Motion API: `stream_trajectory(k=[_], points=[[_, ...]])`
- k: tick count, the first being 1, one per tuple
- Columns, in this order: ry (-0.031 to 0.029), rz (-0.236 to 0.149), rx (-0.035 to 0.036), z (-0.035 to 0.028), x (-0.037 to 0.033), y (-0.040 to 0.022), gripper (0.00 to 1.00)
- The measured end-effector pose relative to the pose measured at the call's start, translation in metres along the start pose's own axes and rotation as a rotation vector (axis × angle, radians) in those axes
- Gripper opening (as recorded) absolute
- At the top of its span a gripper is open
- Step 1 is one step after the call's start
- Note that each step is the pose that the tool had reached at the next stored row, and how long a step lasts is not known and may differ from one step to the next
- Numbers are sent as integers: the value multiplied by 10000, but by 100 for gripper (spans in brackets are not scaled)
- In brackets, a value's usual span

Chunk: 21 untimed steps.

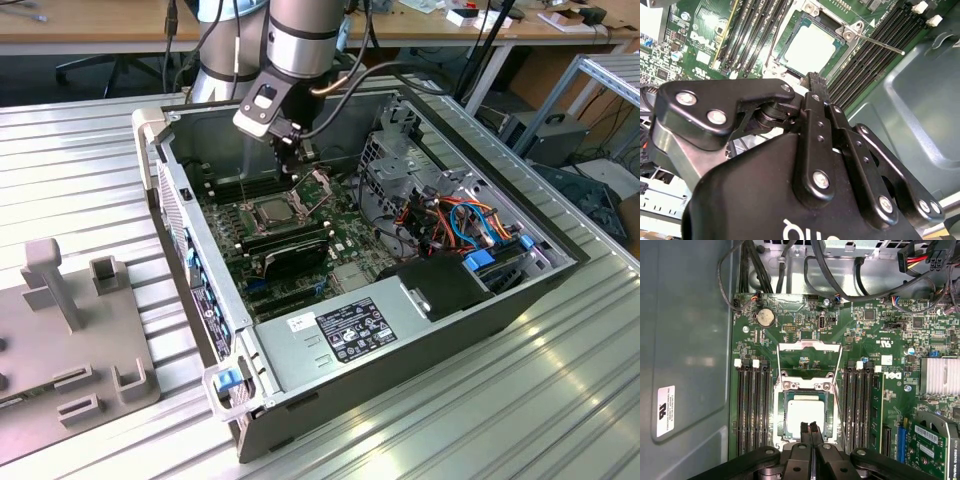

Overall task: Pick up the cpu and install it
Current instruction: 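Close the cpu cover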

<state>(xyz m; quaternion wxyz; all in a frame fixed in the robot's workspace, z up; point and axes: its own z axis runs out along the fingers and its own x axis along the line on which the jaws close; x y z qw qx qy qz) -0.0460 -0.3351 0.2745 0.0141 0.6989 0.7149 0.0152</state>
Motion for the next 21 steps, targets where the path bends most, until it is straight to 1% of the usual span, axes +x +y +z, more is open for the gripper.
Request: stream_trajectory(k=[5, 6, 7, 8, 9, 13, 18, 21], points=[[1, 0, 0, -5, 0, 0, 11], [0, 0, 0, -5, 0, 8, 11], [0, 0, -1, -40, 0, 10, 11], [1, -2, 0, -56, 0, 15, 11], [0, 0, 0, -56, -1, 33, 11], [0, 0, -1, -55, -1, 39, 11], [0, 0, 0, -53, -2, 92, 11], [0, 1, -1, -53, -2, 94, 11]])
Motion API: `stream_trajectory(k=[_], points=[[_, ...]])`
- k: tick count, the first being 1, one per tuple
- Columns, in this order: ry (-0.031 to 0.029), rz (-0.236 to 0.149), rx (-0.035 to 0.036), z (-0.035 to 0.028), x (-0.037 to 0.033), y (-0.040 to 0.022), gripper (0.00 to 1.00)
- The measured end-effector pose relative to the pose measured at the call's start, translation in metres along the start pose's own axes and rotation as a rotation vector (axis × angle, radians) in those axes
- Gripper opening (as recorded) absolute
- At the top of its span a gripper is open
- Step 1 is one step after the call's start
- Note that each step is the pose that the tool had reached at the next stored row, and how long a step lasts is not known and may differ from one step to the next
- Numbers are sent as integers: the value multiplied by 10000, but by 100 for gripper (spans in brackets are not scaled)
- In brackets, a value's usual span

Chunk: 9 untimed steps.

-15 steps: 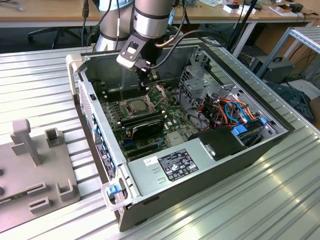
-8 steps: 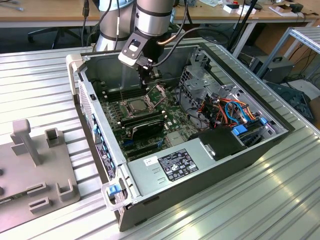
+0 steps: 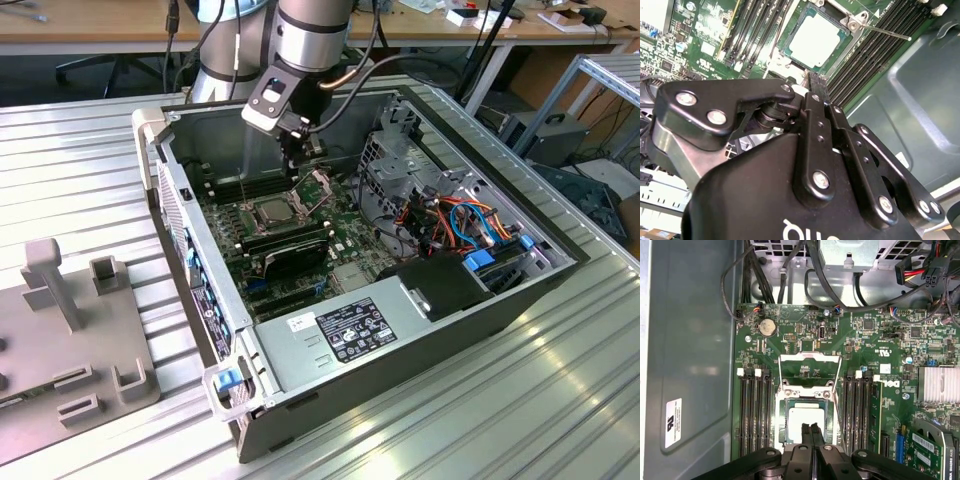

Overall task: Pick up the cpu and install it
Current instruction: 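Close the cpu cover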

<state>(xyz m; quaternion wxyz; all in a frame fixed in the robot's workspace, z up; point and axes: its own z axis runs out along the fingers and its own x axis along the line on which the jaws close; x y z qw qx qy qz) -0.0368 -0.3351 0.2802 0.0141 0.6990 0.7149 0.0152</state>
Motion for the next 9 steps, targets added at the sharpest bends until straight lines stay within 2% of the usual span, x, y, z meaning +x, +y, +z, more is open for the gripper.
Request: stream_trajectory(k=[3, 7, 9], points=[[0, -2, 0, 1, 0, 28, 11], [1, -2, 0, 5, -3, 125, 11], [0, -3, 1, 6, -3, 139, 11]])
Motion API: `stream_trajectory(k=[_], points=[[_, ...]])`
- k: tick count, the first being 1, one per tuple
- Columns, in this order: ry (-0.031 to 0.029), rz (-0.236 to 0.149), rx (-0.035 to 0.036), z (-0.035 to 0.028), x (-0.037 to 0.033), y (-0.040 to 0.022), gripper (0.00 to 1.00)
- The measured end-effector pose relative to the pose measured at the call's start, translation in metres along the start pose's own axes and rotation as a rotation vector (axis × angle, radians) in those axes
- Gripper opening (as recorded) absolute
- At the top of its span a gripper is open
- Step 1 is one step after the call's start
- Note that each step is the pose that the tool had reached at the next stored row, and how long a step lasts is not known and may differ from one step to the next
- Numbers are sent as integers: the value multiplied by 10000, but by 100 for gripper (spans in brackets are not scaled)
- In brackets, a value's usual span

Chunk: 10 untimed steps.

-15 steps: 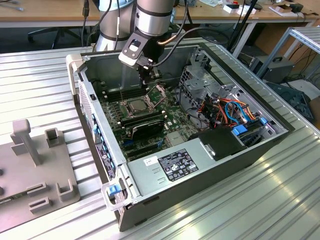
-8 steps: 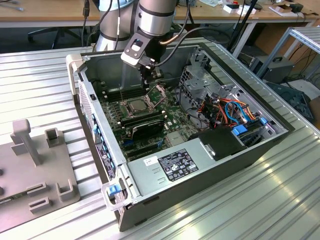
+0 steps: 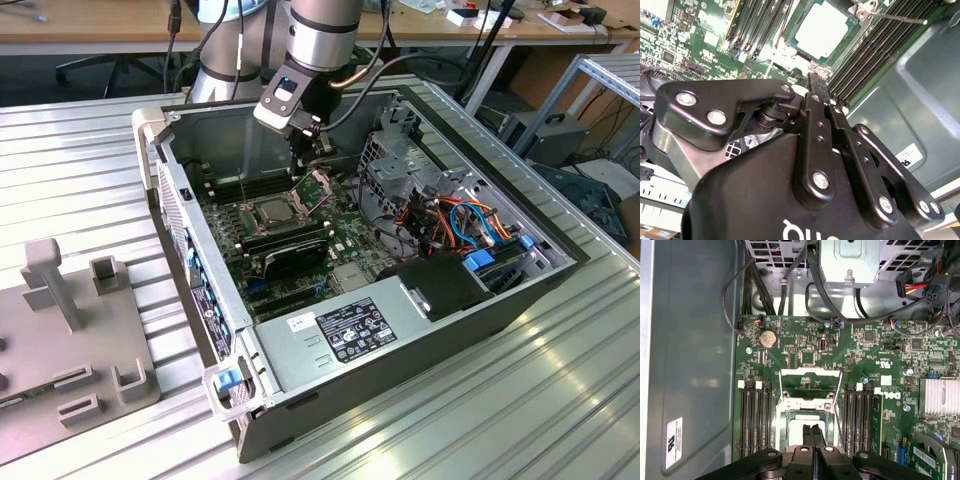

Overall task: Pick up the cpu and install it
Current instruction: 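Close the cpu cover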

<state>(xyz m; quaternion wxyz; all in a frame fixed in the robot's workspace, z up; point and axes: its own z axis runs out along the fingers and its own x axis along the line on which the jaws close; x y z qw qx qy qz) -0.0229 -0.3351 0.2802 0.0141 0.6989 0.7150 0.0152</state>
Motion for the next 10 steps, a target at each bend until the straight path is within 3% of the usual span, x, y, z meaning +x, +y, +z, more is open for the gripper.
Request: stream_trajectory(k=[6, 10], points=[[0, 0, -1, 0, 0, 4, 11], [1, 1, 0, 2, -1, 45, 11]])
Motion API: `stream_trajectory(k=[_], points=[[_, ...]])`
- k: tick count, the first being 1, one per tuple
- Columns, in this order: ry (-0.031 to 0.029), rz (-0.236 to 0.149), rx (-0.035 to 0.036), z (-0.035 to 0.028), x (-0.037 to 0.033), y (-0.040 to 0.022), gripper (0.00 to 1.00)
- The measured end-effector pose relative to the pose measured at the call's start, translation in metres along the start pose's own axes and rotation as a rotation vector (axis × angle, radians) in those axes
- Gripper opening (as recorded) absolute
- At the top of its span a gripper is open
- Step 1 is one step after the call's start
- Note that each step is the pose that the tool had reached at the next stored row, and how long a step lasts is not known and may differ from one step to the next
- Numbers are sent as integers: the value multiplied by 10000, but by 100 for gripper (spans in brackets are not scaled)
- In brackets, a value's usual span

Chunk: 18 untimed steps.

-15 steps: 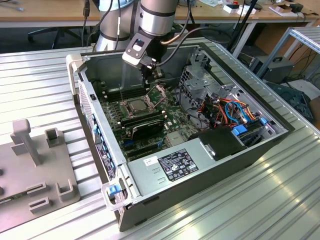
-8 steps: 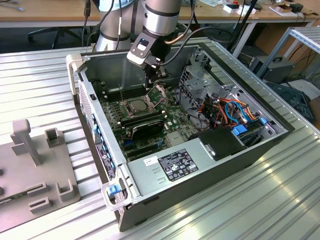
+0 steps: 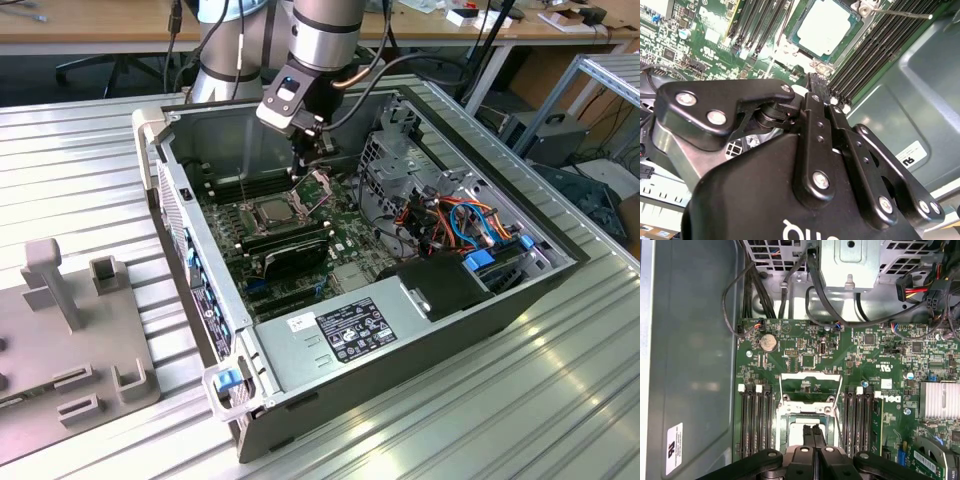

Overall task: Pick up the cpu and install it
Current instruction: 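Close the cpu cover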

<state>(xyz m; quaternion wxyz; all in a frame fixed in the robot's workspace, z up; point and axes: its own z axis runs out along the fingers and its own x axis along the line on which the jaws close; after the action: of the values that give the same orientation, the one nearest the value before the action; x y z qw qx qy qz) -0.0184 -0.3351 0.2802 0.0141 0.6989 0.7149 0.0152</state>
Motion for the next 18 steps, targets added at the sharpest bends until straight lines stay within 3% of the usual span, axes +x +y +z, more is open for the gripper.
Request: stream_trajectory(k=[16, 18], points=[[0, 0, 0, 1, -1, 23, 11], [0, 0, 0, 2, -1, 47, 11]])
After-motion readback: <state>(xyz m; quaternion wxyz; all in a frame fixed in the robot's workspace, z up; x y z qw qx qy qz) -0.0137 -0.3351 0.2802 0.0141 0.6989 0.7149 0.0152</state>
